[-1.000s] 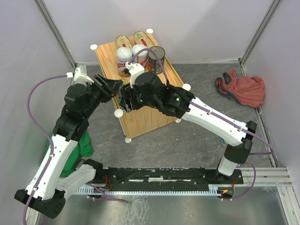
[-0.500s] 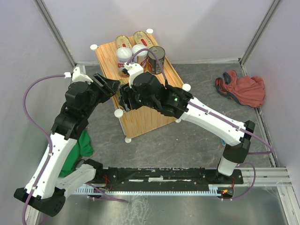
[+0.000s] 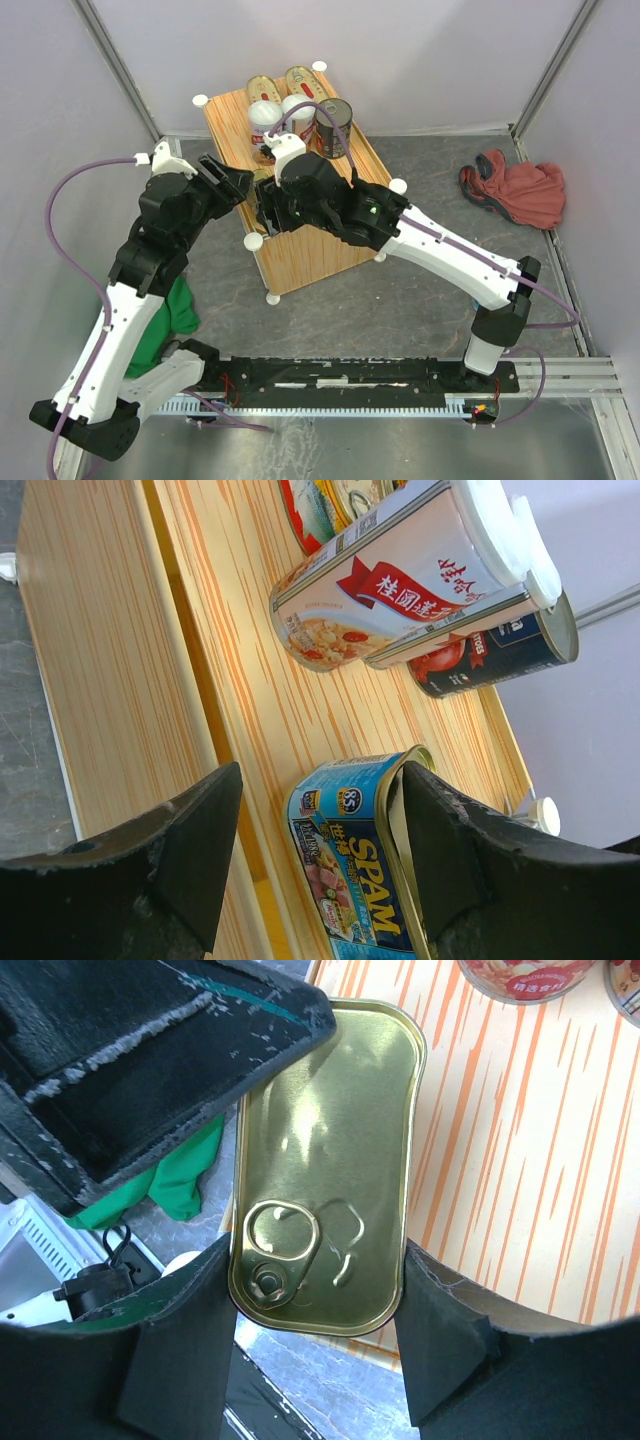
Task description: Place and organize the canned foods onto the counter
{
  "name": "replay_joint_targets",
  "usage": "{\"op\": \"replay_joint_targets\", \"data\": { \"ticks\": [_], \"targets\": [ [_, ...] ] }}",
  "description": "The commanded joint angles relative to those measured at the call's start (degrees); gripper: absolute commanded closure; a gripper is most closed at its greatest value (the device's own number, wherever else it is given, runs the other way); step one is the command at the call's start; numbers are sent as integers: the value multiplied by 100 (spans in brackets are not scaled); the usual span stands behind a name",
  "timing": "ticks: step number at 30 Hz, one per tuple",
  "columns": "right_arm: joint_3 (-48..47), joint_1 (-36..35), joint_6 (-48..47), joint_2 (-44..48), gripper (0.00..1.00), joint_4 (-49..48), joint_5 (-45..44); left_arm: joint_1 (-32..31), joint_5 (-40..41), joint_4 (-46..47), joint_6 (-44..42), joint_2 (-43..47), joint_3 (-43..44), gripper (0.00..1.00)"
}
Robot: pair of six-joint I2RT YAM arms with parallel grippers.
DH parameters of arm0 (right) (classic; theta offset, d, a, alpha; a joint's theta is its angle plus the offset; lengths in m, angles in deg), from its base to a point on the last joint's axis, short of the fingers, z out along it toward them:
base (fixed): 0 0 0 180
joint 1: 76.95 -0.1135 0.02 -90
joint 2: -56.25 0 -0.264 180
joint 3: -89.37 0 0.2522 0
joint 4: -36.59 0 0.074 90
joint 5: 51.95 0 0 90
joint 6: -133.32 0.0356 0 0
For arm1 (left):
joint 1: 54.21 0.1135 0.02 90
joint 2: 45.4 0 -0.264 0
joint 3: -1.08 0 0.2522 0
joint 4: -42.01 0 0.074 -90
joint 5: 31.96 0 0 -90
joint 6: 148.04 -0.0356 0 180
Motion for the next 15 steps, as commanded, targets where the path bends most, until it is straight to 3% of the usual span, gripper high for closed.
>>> {"op": "replay_joint_targets", "data": {
  "ticks": [1, 15],
  "targets": [
    [-279, -5, -3, -46, 82, 135, -266, 36, 230, 271, -303, 63, 270, 28],
    [-921, -5, 286, -467, 83, 737, -554, 36, 336, 284, -269, 361, 259, 28]
  ]
}}
